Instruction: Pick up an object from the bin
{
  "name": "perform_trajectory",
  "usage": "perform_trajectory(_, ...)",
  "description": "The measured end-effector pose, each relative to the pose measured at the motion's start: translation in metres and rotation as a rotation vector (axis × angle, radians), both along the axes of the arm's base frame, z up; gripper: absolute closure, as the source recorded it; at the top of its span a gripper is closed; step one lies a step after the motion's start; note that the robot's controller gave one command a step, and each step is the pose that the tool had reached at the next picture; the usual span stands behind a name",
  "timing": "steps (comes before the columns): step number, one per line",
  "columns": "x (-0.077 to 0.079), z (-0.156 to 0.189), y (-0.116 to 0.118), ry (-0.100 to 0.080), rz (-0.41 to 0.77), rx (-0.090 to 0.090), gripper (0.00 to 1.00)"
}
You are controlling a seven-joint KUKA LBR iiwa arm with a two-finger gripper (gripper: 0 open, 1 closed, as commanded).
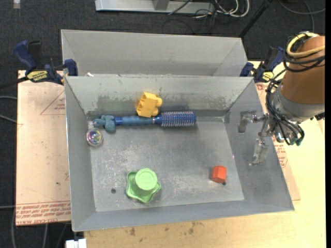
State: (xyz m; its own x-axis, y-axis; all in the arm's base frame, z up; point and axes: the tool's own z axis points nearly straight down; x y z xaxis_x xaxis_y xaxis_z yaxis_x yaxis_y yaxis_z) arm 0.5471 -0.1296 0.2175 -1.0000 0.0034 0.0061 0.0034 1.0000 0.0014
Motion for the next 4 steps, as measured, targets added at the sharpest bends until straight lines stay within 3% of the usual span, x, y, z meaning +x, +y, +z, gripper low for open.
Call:
perform_trajectory(1,-0.023,-0.152,0.021,0.000,-0.190,0.001,0.00)
perform_trajectory(2,-0.038,-0.117,0.045,-0.006,-0.335,0.000,0.00)
perform_trajectory(3,-0.036,-0.118,0.033,-0.007,-0.387,-0.001,0.00)
perform_trajectory(4,-0.041,-0.149,0.055,-0.003,-0.462,-0.001,0.00)
